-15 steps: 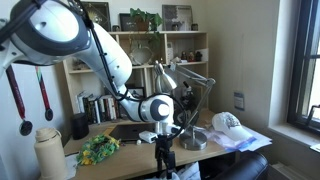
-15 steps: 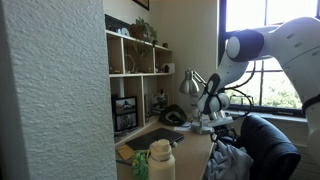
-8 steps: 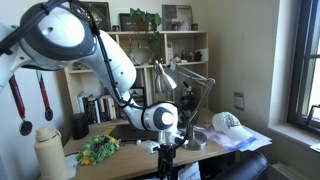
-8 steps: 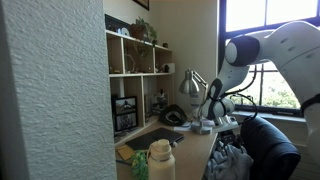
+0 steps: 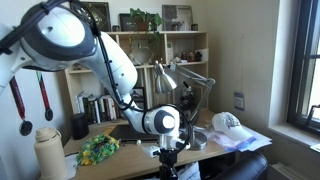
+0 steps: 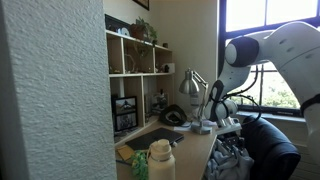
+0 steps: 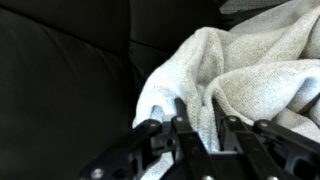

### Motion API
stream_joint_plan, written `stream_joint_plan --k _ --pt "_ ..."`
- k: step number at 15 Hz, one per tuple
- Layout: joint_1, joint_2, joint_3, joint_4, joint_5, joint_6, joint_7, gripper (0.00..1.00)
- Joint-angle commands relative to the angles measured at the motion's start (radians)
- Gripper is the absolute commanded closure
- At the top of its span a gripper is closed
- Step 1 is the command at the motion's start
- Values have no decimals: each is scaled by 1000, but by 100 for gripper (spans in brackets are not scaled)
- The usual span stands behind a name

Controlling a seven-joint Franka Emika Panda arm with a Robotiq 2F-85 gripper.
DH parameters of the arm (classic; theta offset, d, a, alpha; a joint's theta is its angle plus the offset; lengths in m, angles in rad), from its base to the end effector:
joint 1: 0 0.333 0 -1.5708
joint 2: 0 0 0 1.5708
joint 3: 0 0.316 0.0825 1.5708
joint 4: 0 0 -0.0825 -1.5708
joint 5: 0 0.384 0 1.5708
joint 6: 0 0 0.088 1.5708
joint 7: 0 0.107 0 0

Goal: Hang the fleece on the headrest

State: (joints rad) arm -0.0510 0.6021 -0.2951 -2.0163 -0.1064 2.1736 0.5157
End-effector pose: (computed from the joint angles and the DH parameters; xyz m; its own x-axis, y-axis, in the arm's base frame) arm 0.5134 -0.1956 0.1355 0.6566 -0.7095 -0.2558 -0.5986 -0.6966 0.3956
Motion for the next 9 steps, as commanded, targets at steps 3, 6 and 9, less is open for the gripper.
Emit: stream_joint_plan --k 3,6,9 --pt "38 -91 -15 -37 -23 -3 73 93" --pt "70 -197 -28 -41 -53 -50 132 94" --pt "88 -321 -37 -35 -141 -132 219 94"
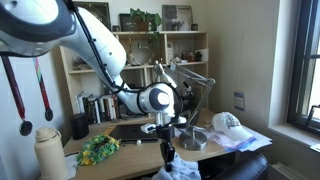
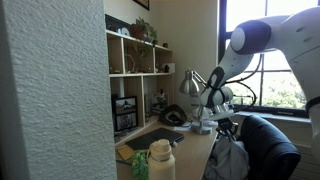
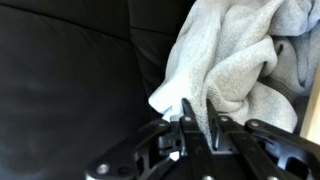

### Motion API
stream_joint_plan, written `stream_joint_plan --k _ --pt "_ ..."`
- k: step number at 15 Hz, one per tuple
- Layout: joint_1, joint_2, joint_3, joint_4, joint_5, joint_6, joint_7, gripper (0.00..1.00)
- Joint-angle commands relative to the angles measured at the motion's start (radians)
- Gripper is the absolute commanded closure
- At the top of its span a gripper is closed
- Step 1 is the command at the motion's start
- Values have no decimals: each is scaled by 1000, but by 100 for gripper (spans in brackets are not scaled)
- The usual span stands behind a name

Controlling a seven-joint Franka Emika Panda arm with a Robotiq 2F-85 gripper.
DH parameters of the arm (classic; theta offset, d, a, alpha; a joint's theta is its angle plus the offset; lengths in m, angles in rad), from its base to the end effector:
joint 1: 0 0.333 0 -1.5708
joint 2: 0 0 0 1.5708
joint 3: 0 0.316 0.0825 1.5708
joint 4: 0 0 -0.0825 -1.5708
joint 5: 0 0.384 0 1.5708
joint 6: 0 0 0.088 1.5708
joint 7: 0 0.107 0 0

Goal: Hang the fleece on the headrest

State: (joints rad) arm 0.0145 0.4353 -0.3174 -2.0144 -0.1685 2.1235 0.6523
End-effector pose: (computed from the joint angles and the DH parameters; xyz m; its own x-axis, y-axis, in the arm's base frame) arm 0.5411 -0.1754 0.2254 0.6504 -0.7521 -0.1064 -0.6720 -0.6350 0.3811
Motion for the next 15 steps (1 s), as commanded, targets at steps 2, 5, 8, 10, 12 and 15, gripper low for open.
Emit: stream_joint_plan --k 2,5,8,10,12,15 --pt "20 -239 -5 -30 -154 -149 143 94" --pt "-1 -365 27 -9 -266 -291 216 94" --pt "-35 -479 71 26 -340 -469 247 95" --pt "-64 -542 101 61 -380 -583 257 95" --pt "-101 -586 122 112 -412 -686 263 95" --pt "-162 -598 125 183 -461 -778 256 95"
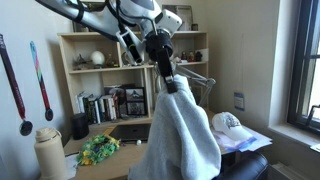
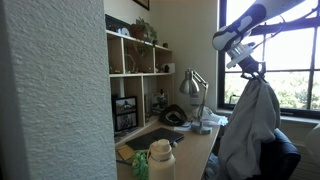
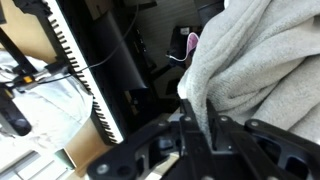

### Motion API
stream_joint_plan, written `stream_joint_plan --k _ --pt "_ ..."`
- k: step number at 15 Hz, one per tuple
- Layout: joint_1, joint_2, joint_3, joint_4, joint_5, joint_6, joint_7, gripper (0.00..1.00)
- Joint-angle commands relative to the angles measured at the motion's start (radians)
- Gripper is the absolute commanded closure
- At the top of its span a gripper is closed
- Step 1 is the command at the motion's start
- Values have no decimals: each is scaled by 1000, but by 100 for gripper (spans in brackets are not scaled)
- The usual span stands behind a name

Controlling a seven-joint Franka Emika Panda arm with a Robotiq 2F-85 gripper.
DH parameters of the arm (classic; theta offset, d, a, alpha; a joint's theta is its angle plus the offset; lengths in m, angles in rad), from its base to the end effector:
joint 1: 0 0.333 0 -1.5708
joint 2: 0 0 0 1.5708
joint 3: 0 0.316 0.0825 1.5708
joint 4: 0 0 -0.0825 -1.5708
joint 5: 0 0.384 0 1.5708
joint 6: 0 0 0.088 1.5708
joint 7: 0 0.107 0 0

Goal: Hang the fleece on the headrest

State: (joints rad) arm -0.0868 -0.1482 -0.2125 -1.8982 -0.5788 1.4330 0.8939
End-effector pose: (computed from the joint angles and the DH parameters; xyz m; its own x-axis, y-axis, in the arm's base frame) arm 0.4399 -0.2095 0.5566 0.4381 -0.8731 0.2140 -0.7925 -0.2627 0.5504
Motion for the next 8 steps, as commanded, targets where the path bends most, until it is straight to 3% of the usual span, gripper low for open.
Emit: stream_joint_plan --k 1,5,8 --pt "-78 -15 14 74 -64 -87 18 95" --pt "-145 12 -17 64 -123 -8 58 95" --pt "-181 54 -40 86 -138 -23 130 95"
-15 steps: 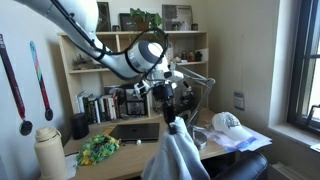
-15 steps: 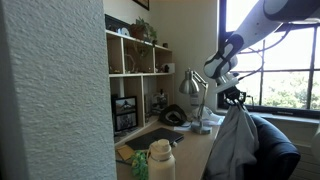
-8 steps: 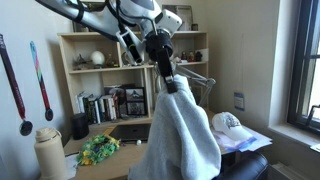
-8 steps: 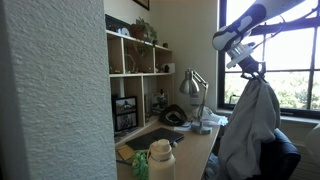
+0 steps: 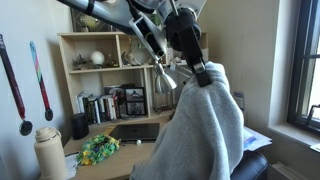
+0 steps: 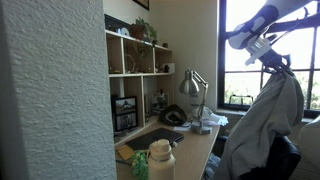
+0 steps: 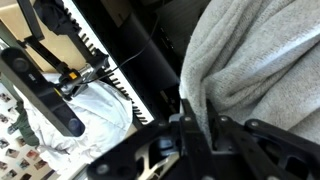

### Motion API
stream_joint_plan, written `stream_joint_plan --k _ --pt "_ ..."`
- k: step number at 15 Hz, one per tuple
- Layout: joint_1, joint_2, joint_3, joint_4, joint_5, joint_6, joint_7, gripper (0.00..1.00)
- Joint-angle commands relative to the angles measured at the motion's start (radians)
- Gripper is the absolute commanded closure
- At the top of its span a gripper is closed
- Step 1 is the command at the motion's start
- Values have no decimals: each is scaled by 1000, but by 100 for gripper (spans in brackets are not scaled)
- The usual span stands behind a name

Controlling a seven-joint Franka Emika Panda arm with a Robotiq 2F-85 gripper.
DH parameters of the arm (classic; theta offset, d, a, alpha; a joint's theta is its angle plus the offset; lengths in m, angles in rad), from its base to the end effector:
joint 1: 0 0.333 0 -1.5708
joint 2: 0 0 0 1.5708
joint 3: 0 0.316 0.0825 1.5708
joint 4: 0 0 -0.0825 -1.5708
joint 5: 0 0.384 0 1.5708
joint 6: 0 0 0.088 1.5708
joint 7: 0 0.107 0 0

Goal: Hang the fleece on the headrest

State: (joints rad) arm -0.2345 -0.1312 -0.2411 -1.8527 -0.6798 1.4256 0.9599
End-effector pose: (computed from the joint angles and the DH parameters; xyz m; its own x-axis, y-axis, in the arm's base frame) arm 0.3989 -0.2967 0.5748 0.2415 -0.9104 0.3360 -0.8283 -0.0129 0.5602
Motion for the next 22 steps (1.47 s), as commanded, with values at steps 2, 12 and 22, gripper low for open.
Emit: stream_joint_plan --k 2,12,22 --pt "-46 65 -24 48 -46 -34 107 95" --pt "-53 203 -50 12 -178 -68 233 95" --pt "-99 234 -117 -31 -208 -86 250 94"
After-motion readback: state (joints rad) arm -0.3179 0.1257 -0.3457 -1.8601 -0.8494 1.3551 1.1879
